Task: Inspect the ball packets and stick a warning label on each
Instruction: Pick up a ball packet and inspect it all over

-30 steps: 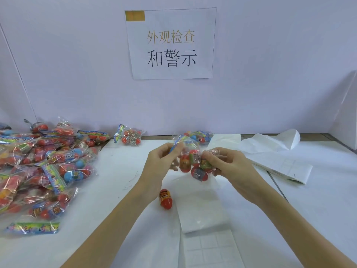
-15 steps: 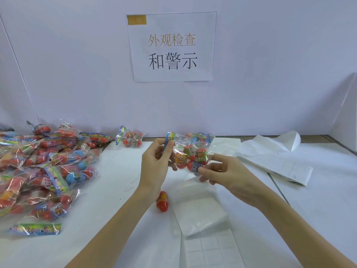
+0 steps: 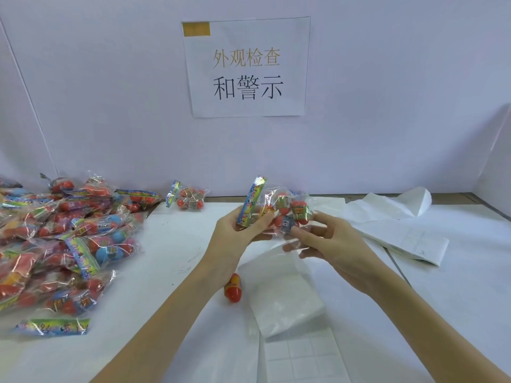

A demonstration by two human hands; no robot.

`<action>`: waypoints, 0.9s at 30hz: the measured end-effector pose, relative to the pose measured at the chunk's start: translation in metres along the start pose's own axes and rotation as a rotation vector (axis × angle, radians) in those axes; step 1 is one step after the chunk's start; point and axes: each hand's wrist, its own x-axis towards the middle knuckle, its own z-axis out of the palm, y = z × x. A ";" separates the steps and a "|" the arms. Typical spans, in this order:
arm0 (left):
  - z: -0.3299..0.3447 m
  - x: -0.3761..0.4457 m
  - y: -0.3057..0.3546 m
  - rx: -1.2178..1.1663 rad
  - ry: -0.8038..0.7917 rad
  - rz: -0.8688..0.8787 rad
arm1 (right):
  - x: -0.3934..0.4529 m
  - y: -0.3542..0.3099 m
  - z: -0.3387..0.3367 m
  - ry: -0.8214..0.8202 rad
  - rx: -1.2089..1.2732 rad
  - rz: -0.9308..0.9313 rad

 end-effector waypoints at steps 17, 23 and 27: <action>-0.021 0.006 0.002 0.253 0.328 0.308 | -0.002 0.020 -0.010 -0.362 -0.869 0.006; -0.006 -0.003 0.007 0.358 0.159 0.330 | 0.008 0.024 -0.014 0.032 -0.722 -0.061; -0.003 -0.011 0.003 0.611 -0.062 0.353 | 0.010 0.025 -0.022 0.125 -0.421 0.017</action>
